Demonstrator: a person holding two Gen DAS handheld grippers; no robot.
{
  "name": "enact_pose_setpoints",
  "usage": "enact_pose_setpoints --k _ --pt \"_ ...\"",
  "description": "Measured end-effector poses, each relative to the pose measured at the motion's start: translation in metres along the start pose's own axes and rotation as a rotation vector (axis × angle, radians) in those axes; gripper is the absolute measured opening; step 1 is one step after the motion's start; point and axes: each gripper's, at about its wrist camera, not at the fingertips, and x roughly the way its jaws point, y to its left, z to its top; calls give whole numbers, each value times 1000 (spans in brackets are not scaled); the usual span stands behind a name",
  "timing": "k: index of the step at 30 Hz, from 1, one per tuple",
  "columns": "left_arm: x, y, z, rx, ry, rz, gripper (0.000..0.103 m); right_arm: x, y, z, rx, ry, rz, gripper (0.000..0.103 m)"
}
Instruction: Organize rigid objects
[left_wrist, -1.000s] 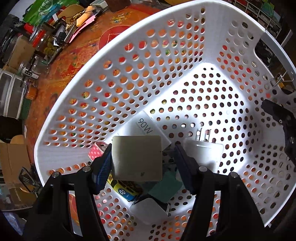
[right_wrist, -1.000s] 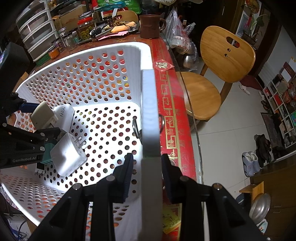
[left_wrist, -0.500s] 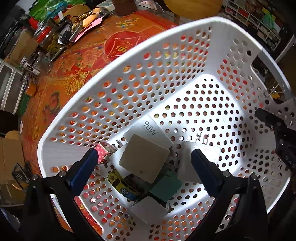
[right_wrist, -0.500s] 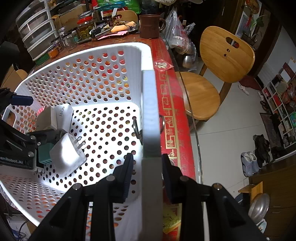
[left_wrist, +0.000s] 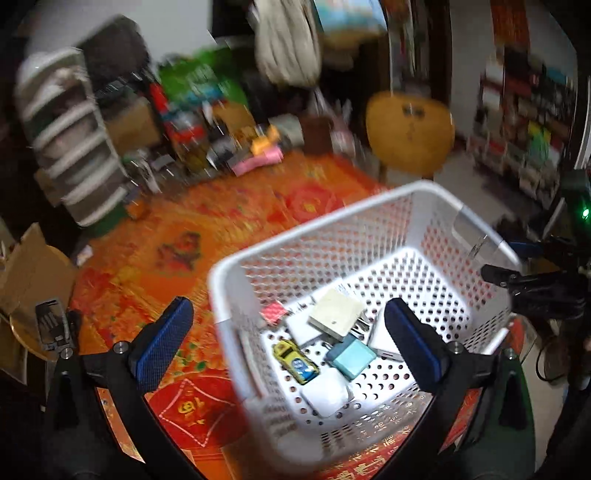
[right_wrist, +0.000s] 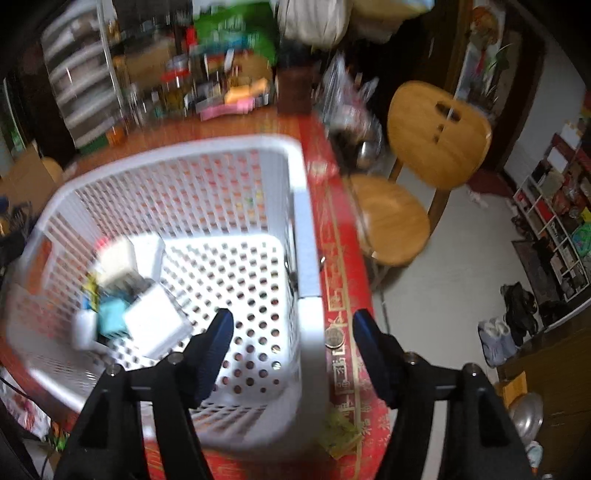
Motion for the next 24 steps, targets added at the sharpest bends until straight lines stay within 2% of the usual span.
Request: enact_pose_setpoints --k 3,5,7,9,12,13,16,17,20,21,23,24 --pt "-47 19 -31 -60 -155 27 102 -46 -2 -15 64 -147 36 81" --pt "-73 27 -51 -109 -243 13 102 -77 -1 -32 112 -269 72 89" --pt "-101 35 -78 -187 -354 -7 102 -108 7 -53 133 -393 90 101" --pt "-122 41 -105 -278 -420 -9 102 -132 16 -72 116 -477 75 102" --pt "-148 48 -133 -350 -404 -96 102 -163 30 -96 88 -530 61 103" --pt "-154 48 -138 -352 -386 -89 102 -176 33 -109 91 -550 64 103" --pt "-170 32 -153 -267 -336 61 102 -205 40 -136 93 -604 70 103" --pt "-176 25 -160 -229 -334 77 102 -214 42 -146 97 -622 57 103" --pt "-190 12 -173 -216 -328 37 102 -225 53 -171 102 -658 52 103" --pt "-192 7 -179 -209 -311 24 102 -223 57 -174 87 -645 59 103" --pt "-197 -5 -185 -182 -286 53 102 -214 60 -176 76 -604 85 103" --pt "-197 -12 -190 -150 -267 93 102 -210 61 -177 82 -585 93 103"
